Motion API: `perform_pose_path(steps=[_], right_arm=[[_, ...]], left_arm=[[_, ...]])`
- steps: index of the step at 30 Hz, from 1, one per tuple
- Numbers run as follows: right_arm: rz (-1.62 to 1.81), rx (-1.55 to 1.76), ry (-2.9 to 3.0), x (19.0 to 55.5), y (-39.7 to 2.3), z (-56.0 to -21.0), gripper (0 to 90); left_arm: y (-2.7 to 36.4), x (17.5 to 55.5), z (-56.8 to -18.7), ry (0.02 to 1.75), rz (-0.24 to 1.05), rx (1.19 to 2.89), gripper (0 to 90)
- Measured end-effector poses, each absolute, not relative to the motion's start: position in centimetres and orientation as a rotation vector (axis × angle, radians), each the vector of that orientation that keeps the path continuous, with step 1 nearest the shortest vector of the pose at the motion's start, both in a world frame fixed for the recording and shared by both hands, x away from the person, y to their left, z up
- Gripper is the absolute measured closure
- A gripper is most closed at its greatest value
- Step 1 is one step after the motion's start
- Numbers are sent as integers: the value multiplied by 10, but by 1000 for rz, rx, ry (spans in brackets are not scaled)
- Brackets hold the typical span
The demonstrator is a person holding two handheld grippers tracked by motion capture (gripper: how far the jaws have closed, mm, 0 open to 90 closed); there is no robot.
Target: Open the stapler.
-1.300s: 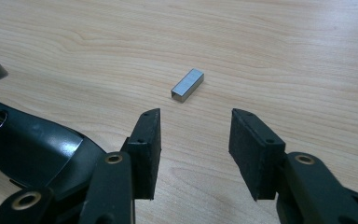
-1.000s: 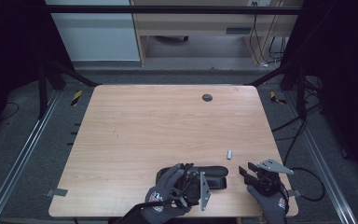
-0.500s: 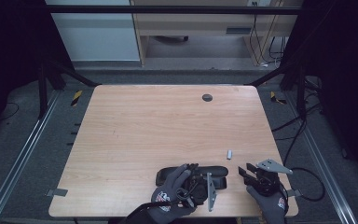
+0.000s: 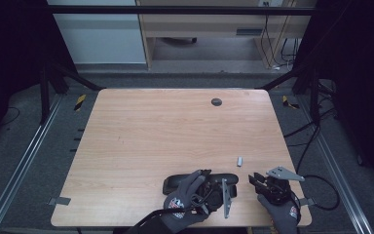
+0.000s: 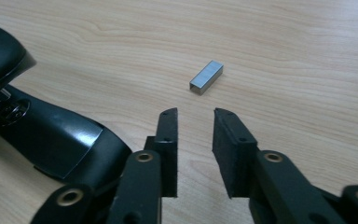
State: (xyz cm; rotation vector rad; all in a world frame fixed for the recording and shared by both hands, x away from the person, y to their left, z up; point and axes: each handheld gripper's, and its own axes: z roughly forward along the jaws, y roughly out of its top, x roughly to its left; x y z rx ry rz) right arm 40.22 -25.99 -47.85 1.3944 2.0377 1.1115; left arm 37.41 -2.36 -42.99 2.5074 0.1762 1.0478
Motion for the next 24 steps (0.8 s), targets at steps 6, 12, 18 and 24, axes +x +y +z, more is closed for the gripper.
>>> perform_pose_path(steps=[6, 12, 18, 24], right_arm=[[1128, 1395, 2056, 401, -258, -477, 820], [1126, 1376, 2083, 400, -257, -477, 894], [1139, 1363, 2102, 400, -255, -477, 900], [1147, 1360, 2112, 399, -253, -476, 900]], left_arm=[[-29, 376, -435, 184, 1062, 2503, 288], [-35, 377, -439, 155, 1111, 2515, 300], [-39, 379, -442, 154, 1135, 2516, 331], [-44, 382, -445, 150, 1157, 2527, 370]])
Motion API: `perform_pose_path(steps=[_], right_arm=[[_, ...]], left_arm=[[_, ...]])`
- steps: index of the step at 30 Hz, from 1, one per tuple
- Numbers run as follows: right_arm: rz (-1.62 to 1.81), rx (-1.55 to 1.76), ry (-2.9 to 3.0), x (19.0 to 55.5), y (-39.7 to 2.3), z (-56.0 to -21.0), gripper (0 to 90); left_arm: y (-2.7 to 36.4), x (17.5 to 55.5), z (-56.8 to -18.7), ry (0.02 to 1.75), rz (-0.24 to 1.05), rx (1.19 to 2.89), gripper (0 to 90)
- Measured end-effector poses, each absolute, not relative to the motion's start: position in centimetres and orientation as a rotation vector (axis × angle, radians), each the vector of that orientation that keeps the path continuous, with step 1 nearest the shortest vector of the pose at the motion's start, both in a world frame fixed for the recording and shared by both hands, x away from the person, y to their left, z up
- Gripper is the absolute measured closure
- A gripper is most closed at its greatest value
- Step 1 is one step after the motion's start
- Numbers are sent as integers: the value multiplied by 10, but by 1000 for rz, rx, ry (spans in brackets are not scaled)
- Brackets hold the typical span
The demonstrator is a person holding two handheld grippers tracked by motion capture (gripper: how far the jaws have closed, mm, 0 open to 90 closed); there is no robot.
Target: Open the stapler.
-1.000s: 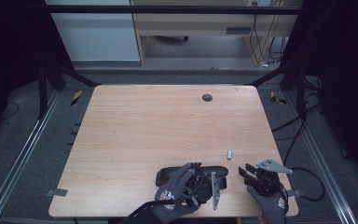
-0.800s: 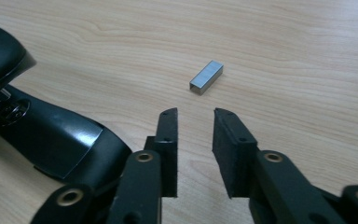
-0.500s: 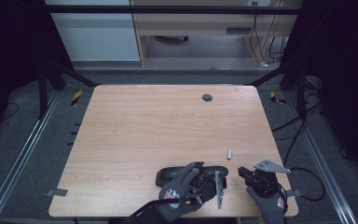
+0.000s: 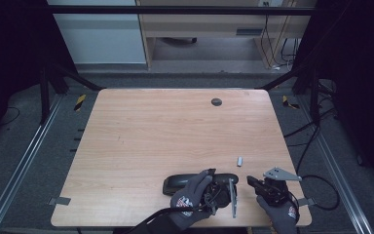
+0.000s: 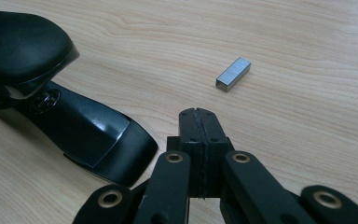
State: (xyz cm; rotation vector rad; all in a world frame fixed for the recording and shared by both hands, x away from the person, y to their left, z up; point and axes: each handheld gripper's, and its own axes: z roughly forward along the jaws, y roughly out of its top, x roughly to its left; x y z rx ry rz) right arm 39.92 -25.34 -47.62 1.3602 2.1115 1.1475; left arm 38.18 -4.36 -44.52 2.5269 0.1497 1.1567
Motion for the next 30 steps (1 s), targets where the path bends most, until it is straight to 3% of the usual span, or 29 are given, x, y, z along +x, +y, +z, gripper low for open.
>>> perform_pose_path(steps=[17, 30], right_arm=[[1174, 1323, 2162, 398, -243, -478, 900], [1211, 1310, 2207, 398, -235, -482, 900]], left_arm=[[-51, 386, -451, 140, 1198, 2535, 522], [-53, 383, -452, 125, 1246, 2546, 542]])
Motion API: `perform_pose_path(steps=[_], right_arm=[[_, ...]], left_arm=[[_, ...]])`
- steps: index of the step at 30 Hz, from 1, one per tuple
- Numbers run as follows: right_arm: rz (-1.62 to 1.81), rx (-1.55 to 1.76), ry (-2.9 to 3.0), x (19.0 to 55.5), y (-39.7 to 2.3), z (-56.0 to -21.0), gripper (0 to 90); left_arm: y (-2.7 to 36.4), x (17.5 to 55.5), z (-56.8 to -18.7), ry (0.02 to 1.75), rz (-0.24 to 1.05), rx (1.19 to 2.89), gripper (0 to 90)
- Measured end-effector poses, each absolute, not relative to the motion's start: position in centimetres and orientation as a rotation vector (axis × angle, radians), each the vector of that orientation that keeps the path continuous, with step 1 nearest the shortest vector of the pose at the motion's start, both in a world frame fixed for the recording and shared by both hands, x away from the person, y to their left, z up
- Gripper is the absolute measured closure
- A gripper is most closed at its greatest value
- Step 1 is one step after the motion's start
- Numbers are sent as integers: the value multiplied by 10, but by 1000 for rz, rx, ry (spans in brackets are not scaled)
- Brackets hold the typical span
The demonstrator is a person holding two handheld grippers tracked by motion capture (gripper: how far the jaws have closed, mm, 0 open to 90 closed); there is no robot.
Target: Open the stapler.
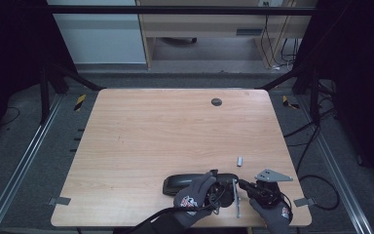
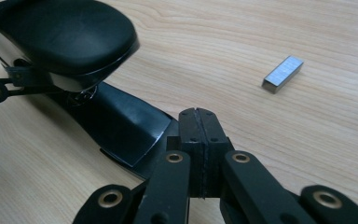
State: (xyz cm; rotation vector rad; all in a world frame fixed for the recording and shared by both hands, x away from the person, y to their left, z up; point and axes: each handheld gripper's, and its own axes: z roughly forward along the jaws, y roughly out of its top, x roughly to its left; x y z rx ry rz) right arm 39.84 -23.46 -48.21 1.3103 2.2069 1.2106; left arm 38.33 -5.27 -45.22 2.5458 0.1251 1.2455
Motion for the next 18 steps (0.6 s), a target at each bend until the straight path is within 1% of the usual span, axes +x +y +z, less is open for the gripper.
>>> perform_pose_path(steps=[18], right_arm=[[1215, 1307, 2288, 402, -222, -491, 900]], left_arm=[[-53, 383, -453, 136, 1250, 2538, 542]])
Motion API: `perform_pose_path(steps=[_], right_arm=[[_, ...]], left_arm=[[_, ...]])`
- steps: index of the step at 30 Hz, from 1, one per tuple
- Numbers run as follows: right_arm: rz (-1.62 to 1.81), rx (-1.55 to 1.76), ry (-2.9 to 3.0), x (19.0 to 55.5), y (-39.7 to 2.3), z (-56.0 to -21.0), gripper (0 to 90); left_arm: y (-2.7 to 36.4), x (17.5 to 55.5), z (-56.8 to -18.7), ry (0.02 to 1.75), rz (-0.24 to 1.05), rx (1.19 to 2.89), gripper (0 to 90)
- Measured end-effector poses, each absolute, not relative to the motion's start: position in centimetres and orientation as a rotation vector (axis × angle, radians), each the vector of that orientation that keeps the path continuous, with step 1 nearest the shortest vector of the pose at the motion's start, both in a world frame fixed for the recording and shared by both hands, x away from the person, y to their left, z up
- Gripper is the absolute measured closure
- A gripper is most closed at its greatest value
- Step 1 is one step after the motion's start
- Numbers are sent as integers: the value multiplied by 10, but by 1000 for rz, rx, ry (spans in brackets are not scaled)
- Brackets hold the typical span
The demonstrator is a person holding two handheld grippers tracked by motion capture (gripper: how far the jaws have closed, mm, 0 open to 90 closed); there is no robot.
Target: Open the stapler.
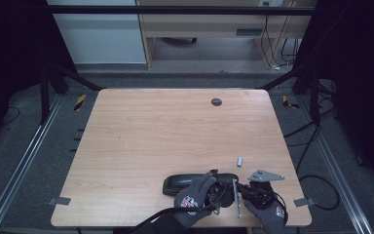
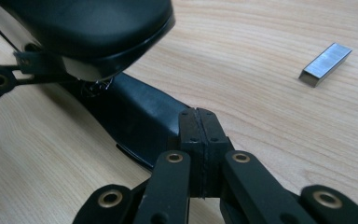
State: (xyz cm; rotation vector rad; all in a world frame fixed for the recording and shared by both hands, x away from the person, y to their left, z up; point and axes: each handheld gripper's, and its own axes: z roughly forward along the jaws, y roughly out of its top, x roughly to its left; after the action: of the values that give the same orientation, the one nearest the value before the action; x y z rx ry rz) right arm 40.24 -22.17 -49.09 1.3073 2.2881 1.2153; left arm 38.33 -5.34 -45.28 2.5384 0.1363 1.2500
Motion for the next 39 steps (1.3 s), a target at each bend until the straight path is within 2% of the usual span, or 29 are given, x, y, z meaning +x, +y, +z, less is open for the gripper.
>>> perform_pose_path(steps=[39], right_arm=[[1276, 1287, 2320, 406, -215, -498, 900]], left_arm=[[-54, 380, -457, 129, 1314, 2506, 552]])
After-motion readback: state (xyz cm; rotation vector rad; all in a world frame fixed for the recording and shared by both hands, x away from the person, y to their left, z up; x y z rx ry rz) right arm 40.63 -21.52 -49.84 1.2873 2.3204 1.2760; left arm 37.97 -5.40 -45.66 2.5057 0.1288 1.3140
